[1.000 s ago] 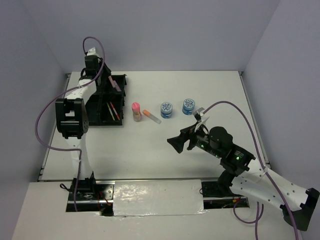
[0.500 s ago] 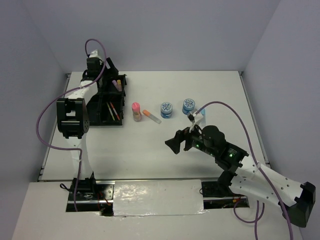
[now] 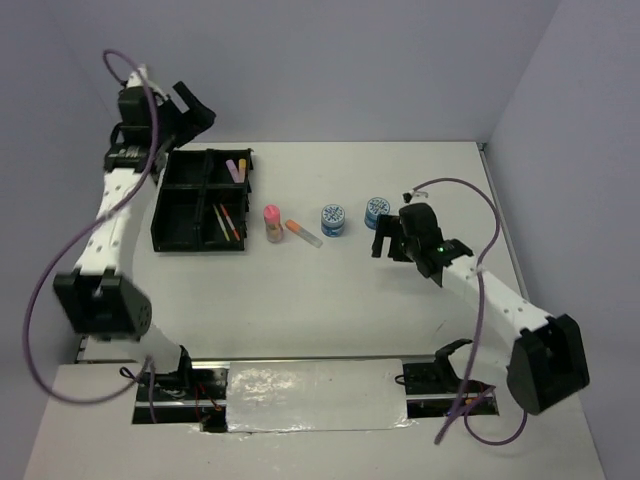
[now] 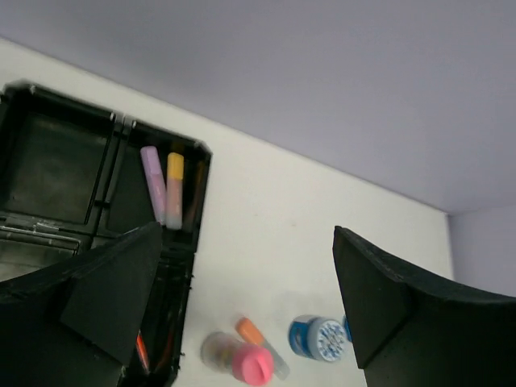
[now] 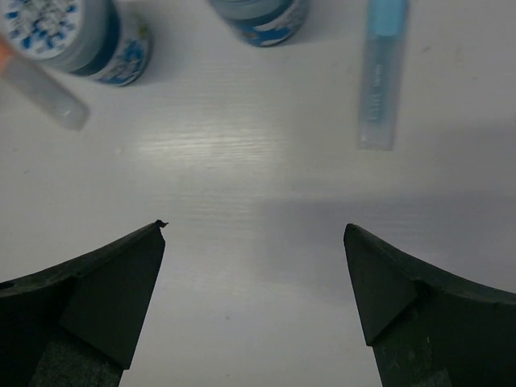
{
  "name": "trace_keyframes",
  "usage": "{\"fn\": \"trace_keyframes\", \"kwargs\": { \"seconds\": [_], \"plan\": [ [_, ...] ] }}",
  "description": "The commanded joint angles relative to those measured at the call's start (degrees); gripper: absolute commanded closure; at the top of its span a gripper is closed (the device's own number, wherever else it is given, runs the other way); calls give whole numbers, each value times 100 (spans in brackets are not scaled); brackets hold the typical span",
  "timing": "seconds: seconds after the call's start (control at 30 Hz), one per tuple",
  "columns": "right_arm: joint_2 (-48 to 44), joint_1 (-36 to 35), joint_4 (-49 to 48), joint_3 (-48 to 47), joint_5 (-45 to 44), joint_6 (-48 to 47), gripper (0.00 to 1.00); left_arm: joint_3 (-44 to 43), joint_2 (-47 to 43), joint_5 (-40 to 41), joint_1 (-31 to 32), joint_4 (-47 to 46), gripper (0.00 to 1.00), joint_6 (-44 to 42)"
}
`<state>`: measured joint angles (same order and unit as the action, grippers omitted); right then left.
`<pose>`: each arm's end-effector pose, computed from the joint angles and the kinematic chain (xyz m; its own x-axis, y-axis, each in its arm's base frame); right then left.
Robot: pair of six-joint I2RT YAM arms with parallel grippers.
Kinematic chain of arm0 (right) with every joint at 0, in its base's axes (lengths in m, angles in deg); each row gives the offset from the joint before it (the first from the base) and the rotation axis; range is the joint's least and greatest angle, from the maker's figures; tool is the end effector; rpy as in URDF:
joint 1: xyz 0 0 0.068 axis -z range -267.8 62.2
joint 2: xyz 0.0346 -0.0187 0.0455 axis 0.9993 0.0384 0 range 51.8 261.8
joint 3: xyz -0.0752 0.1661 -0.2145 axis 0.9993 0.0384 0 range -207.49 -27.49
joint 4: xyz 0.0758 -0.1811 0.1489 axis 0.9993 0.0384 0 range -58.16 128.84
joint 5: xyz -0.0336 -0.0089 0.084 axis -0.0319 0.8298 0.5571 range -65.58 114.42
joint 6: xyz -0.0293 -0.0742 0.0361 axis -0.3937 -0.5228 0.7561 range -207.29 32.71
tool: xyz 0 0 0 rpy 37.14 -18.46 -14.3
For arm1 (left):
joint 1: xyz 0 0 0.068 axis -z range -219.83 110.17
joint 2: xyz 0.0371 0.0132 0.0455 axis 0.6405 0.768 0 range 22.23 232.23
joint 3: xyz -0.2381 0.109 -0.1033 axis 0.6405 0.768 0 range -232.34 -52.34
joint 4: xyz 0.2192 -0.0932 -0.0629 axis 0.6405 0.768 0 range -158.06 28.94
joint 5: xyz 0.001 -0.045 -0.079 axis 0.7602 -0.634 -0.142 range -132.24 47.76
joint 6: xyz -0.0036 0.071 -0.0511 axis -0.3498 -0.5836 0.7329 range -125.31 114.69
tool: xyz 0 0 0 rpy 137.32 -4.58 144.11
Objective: Sort the stationery into containers
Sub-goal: Place the pen in the storage box, then pick up the pen from the center of the board.
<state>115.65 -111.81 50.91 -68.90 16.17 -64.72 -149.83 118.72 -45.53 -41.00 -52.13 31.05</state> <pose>0.2303 0.0903 0.2267 -0.6760 0.1147 -0.7279 -0.0489 0.9787 0.1995 0.4250 0.0043 0.4097 -0.2281 -0.5966 -0.7694 -0.1245 0.8017 -0.5847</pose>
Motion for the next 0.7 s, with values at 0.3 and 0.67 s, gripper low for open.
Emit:
{"fn": "trace_keyframes", "kwargs": {
  "seconds": [0.3, 0.67],
  "plan": [
    [2973, 1161, 782, -2064, -222, -876, 11, 2866, -4163, 961, 671, 2467, 1, -1419],
    [4161, 1460, 1116, -2653, 359, -1220, 38, 4089, -4305, 487, 513, 1712, 1, -1403]
  ]
}}
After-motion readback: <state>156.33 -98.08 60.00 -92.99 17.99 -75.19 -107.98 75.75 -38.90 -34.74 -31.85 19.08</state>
